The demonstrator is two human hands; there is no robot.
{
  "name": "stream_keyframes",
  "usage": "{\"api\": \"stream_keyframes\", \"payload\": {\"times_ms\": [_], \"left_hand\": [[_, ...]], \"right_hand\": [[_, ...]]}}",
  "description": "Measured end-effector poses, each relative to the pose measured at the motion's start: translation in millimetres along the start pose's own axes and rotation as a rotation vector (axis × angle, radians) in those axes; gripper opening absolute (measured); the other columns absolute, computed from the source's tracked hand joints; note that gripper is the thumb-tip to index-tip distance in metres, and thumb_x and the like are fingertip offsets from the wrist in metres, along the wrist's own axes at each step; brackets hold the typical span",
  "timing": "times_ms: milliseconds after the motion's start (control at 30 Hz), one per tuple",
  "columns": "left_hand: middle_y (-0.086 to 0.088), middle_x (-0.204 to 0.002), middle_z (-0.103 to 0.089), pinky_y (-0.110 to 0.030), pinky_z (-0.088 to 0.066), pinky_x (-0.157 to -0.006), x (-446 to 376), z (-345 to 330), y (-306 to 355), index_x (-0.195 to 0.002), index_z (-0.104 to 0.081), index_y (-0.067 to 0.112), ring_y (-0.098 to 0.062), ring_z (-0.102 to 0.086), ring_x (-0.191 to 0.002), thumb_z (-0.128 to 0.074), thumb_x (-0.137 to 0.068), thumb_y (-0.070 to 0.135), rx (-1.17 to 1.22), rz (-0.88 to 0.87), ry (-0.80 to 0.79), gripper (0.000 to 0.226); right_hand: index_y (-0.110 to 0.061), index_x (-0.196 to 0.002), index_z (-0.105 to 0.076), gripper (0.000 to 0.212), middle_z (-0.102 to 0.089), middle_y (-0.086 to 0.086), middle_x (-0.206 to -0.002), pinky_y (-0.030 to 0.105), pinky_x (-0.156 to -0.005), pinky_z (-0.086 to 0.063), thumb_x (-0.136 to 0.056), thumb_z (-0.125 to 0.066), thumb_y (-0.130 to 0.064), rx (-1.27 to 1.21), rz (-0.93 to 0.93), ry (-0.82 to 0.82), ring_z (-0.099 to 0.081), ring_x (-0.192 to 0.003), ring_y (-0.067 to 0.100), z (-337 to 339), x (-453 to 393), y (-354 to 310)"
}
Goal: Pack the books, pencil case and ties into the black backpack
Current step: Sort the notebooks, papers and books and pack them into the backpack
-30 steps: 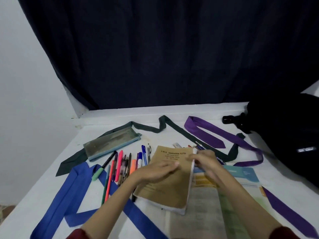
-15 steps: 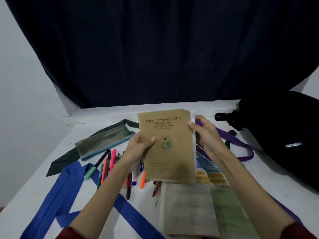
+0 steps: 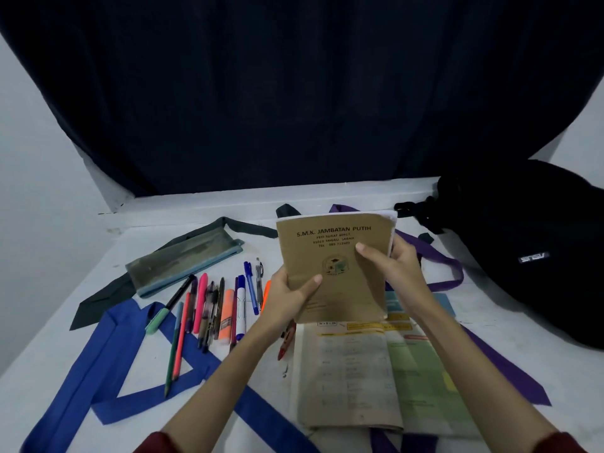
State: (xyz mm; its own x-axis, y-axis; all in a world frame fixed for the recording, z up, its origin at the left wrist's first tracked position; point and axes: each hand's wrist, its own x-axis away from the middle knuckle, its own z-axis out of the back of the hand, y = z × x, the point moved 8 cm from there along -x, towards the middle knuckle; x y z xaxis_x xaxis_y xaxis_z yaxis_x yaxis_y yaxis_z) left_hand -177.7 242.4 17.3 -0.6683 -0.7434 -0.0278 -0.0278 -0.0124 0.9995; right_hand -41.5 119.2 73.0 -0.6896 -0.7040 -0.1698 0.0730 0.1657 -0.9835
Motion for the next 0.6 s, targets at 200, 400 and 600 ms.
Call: {"api": "stream_keyframes", "payload": {"times_ms": [200, 400, 600], "left_hand": [[0.008, -0.105, -0.064, -0.029, -0.054, -0.080, -2.9, -1.0, -1.3, -0.101, -0.051, 0.033, -0.011, -0.061, -0.102, -0.069, -0.083, 0.013, 0.013, 0.000, 0.022, 0.032], [0.015, -0.107, -0.057, -0.018, -0.055, -0.068, 5.5, -3.0, 5.4, -0.115, -0.035, 0.036, -0.003, -0.060, -0.096, -0.069, -0.083, 0.011, -0.028, -0.161, 0.158, 0.052], [0.021, -0.102, -0.056, -0.012, -0.054, -0.068, 0.4, -16.5, 52.3, -0.118, -0.030, 0.037, 0.013, -0.060, -0.089, -0.068, -0.084, 0.005, -0.137, -0.352, 0.122, 0.060]], "right_hand": [[-0.022, -0.110, -0.057, 0.027, -0.068, -0.007, -0.101, 0.020, -0.072, -0.053, -0.086, -0.065, -0.010, 0.048, 0.020, 0.013, -0.064, -0.093, 0.006, 0.4, -3.4, 3.5], [-0.020, -0.109, -0.049, 0.041, -0.062, -0.012, -0.095, 0.017, -0.067, -0.050, -0.079, -0.073, -0.004, 0.165, 0.063, 0.143, -0.060, -0.088, 0.001, 5.9, -4.7, 9.6], [-0.018, -0.109, -0.049, 0.050, -0.062, -0.004, -0.102, 0.012, -0.068, -0.051, -0.072, -0.078, -0.003, 0.141, 0.168, 0.257, -0.061, -0.093, 0.004, 31.9, -12.9, -19.4]]}}
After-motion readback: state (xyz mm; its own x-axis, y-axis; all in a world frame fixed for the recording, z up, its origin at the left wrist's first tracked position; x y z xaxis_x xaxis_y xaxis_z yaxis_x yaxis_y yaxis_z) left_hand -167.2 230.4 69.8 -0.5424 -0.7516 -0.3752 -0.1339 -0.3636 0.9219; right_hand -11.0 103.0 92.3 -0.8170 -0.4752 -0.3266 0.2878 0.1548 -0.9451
